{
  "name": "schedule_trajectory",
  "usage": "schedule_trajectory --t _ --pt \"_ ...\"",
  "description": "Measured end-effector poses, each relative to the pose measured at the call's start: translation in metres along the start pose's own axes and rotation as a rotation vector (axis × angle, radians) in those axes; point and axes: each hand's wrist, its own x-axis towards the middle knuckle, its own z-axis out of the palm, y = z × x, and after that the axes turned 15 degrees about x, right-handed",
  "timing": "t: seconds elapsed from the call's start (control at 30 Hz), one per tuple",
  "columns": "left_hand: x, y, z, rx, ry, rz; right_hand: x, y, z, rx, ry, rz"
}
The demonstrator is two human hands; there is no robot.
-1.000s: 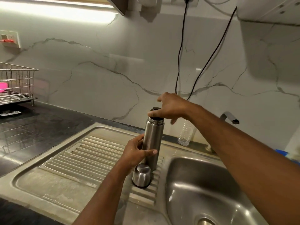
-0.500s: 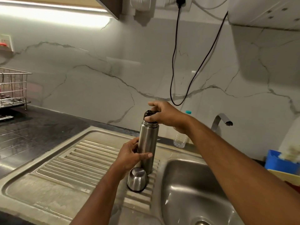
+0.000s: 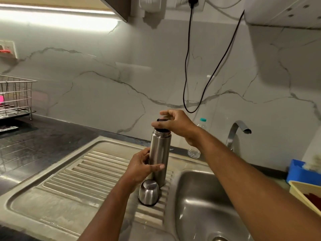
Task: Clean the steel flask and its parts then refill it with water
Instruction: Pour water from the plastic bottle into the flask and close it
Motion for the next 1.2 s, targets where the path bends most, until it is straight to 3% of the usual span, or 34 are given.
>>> schedule_trajectory --t 0.1,0.2,0.37,0.43,0.5,0.6,0.67,0.8,1.2 --pt "0.001 0.0 -0.001 -0.013 -0.014 0.0 0.002 0.007 -0.01 0.222 -0.172 0.049" --pt "0.001 0.0 0.0 0.002 0.003 -0.002 -0.002 0.016 -0.006 0.254 -0.093 -0.011" --pt "0.0 0.002 0.003 0.038 0.036 -0.006 -0.01 0.015 0.017 -0.207 0.285 -0.231" --pt "-0.001 0.002 0.002 0.037 0.026 -0.006 -0.01 0.01 0.021 -0.353 0.322 -0.276" --pt "0.0 0.001 -0.001 0.028 0.006 -0.007 -0.005 0.003 0.016 -0.334 0.235 -0.234" --pt "0.001 0.0 -0.002 0.023 -0.015 -0.001 -0.002 0.002 0.003 0.023 -0.091 -0.032" --pt "0.002 0.0 -0.002 0.028 -0.017 0.0 -0.003 0.01 0.001 0.16 -0.171 -0.013" --pt "0.001 0.0 0.001 0.052 0.026 -0.009 -0.007 0.02 0.011 0.228 -0.025 -0.112" --pt "-0.001 0.007 0.011 0.093 0.127 -0.009 -0.006 0.014 0.049 0.041 0.405 -0.177"
